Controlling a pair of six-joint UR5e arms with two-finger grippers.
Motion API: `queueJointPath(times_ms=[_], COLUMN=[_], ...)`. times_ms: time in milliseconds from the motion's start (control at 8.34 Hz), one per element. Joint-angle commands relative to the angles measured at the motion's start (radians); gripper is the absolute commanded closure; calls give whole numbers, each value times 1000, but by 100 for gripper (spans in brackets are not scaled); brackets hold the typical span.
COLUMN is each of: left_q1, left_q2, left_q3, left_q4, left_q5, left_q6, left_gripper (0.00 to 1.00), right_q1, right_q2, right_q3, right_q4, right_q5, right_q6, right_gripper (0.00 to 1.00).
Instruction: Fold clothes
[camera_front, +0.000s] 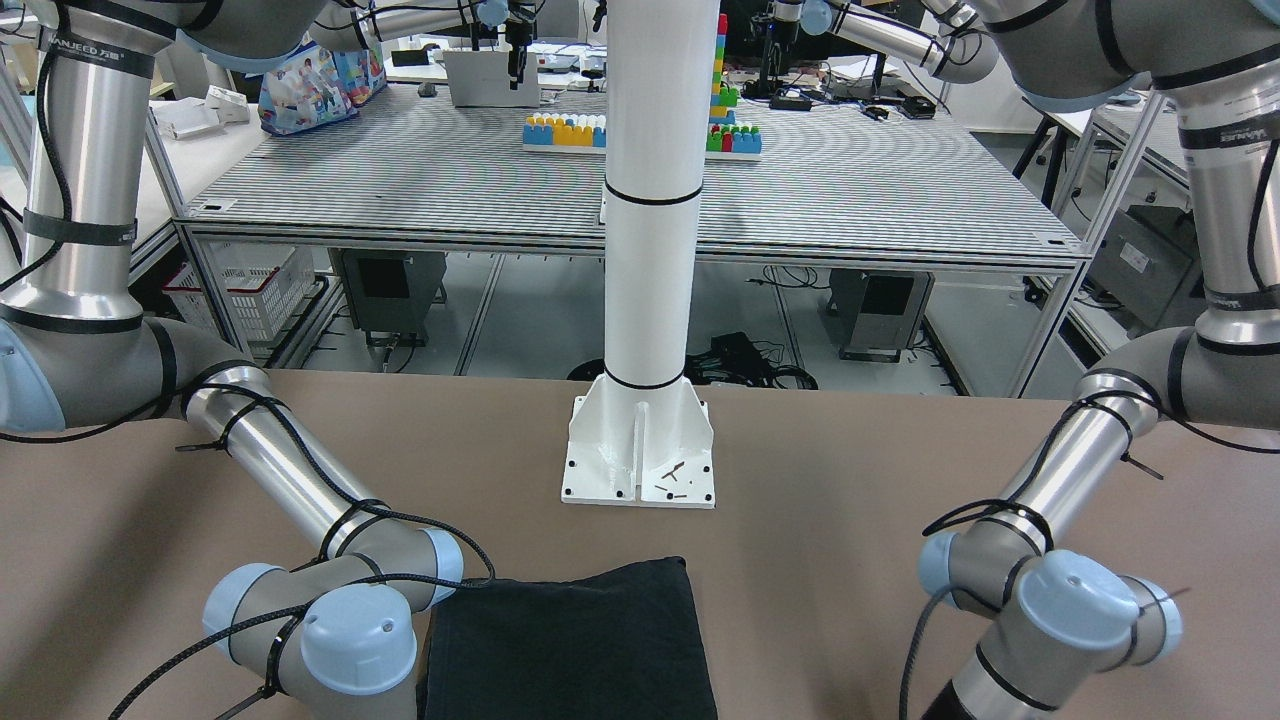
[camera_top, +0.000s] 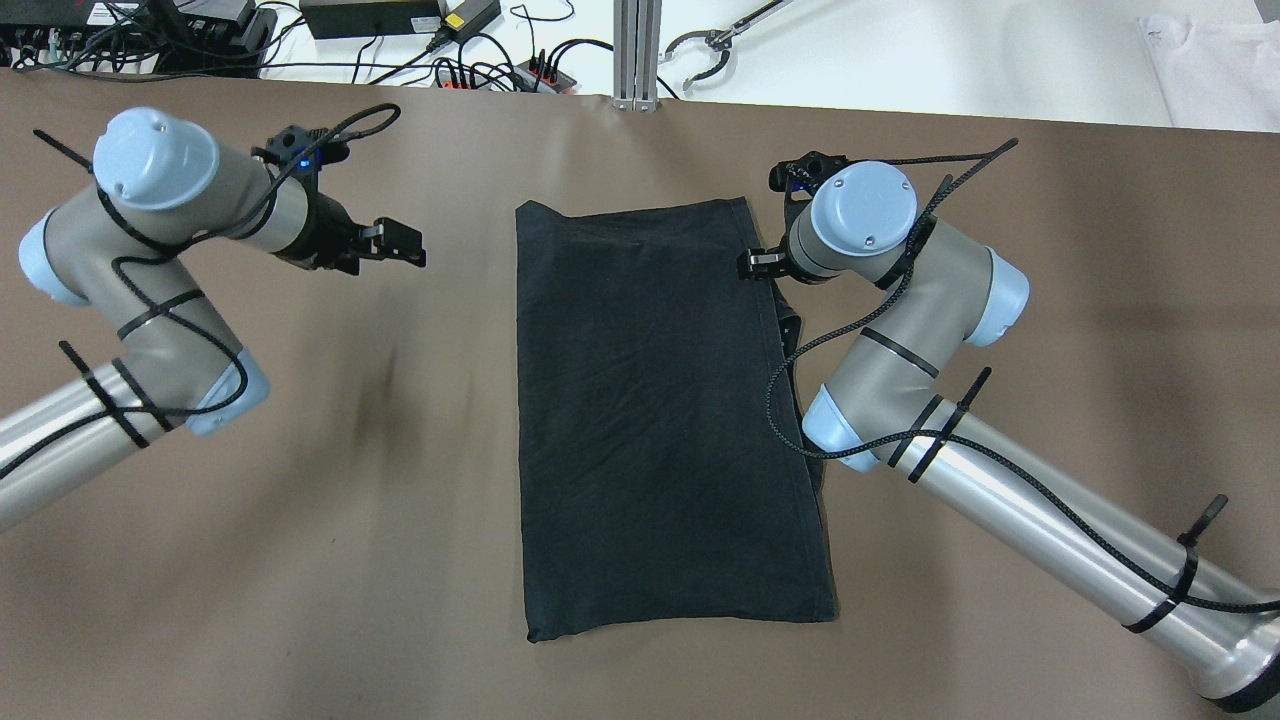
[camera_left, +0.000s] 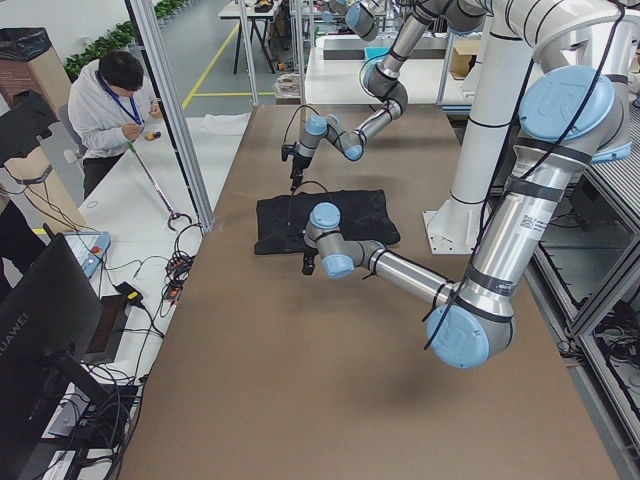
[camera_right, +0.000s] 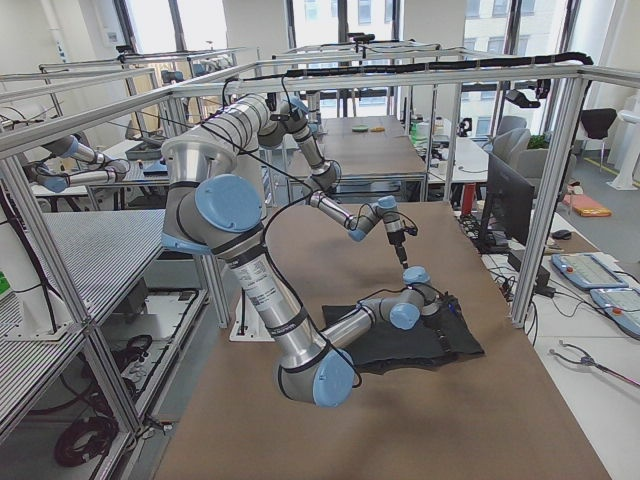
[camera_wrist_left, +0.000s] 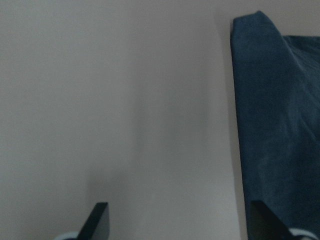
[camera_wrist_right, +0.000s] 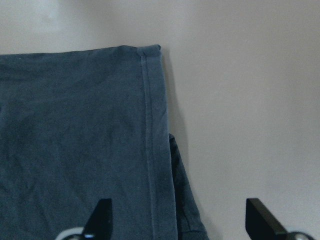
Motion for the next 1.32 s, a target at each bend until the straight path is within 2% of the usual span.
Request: queueJointPath(times_ms=[0,240,360,600,959,1079,1199], left_q1=[199,295,304,333,369,369,369], left_q2=[34,0,-10,-29,-69,-67,-67], left_q3=[-89,-75,-68,-46,-19,-19,-19], left_q4=[0,0,0,0,0,0,0], left_q5=[156,270,279,301,333,336,338], left_q6=[-232,-308,-322,-337,-339,-340,-340], left_gripper=[0,0,3,24,29,42,61], right_q1=[-24,-30,-30,-30,-31,-31,-31], right_q2=[2,2,0,0,-5,-6,-6], right_q3=[19,21,21,22,21,21,21], right_q4=[2,4,4,4,4,4,4], right_q5=[-1,-1,-1,-1,-3,-3,-3], right_q6=[40,40,40,40,40,40,40], right_gripper=[6,6,6,6,6,6,6])
